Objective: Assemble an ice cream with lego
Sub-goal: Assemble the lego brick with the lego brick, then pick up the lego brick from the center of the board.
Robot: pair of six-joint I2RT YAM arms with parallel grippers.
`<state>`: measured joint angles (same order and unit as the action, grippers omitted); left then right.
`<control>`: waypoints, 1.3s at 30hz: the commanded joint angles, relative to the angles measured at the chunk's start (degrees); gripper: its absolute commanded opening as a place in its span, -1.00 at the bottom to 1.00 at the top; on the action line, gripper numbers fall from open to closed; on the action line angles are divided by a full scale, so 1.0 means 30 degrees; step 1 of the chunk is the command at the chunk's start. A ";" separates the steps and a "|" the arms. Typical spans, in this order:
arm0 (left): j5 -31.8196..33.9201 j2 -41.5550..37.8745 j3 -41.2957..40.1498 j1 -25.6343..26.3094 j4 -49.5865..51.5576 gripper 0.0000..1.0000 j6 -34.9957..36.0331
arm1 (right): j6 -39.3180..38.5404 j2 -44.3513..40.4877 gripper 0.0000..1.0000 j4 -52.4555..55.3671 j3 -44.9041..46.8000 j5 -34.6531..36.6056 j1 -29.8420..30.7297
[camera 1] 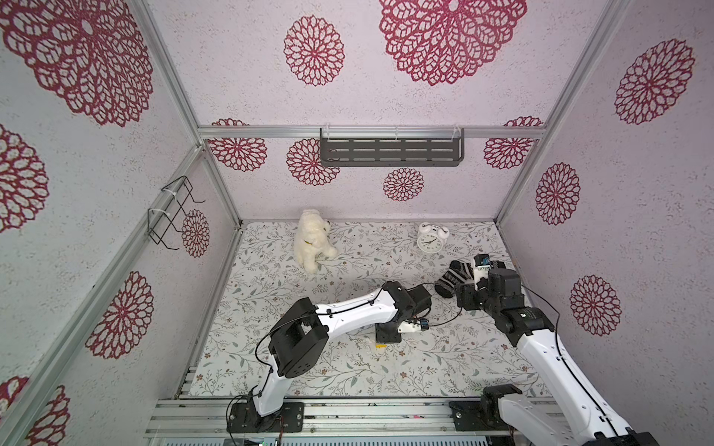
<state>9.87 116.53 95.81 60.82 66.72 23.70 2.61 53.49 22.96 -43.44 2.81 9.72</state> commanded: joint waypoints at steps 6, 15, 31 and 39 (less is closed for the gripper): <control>-0.0369 -0.2070 0.0407 -0.0090 -0.0194 0.00 -0.0181 | 0.0243 -0.0108 0.55 -0.0476 0.0097 -0.0087 -0.0107; -0.0220 -0.4371 -0.0418 -0.0171 -0.0782 0.01 -0.1447 | 0.0072 0.0119 0.55 -0.0615 0.0026 -0.0552 -0.0105; 0.2528 -1.2508 -0.7941 -0.4262 -0.7738 0.33 -1.0488 | -0.1805 0.3255 0.54 -0.1000 -0.2344 -0.0971 0.4812; 0.2160 -1.6467 -0.9906 -0.7532 -0.8706 0.64 -1.3534 | -0.6878 0.8455 0.54 0.0160 -0.5475 -0.0727 0.7582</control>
<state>16.60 70.28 67.16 40.49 43.57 -11.70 -9.17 76.18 21.32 -56.58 -0.69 31.51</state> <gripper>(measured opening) 0.810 0.771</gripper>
